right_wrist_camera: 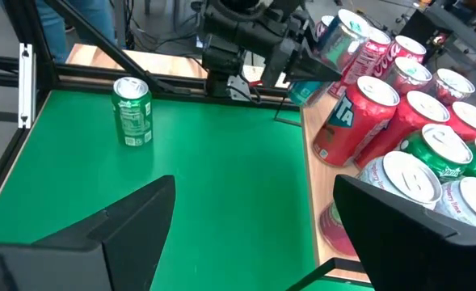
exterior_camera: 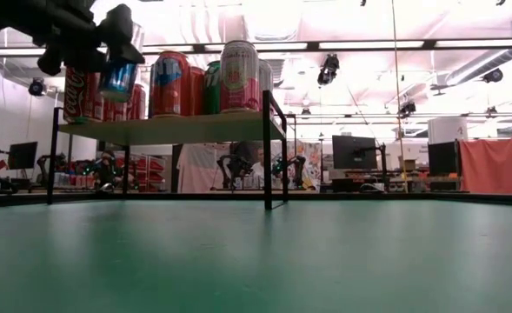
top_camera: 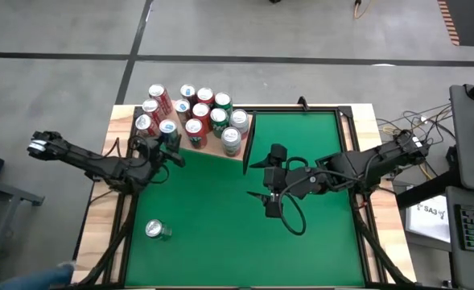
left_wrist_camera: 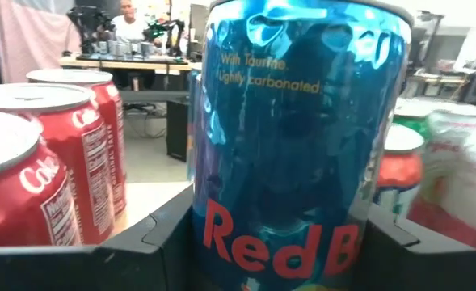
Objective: Place canned beverage on shelf
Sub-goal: Put the blue/white soda can on the shelf aligned with the other blue/white soda can
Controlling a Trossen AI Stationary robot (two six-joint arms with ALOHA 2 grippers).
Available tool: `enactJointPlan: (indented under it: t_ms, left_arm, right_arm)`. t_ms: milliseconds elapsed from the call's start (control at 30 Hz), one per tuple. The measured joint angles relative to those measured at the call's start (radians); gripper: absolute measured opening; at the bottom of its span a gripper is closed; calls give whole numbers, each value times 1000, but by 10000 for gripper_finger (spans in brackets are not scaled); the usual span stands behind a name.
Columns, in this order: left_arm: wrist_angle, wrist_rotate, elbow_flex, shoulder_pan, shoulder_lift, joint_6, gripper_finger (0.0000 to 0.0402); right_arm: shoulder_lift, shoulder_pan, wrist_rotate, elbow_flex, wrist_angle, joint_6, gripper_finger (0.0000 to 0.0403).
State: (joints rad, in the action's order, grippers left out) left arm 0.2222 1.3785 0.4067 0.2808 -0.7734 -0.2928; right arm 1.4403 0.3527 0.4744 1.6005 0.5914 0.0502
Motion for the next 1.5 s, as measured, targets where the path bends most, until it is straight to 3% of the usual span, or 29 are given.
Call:
enactJointPlan:
  t_ms: [367, 533, 1500]
  left_arm:
    - [21, 5, -4, -26, -56, -18, 207]
    - [21, 73, -11, -31, -86, -54, 207]
    - [76, 78, -11, -88, -186, -116, 226]
  right_arm:
    - [1, 0, 0, 0, -5, -3, 328]
    - [1, 0, 8, 0, -5, -8, 328]
    - [2, 0, 77, -2, -4, -25, 328]
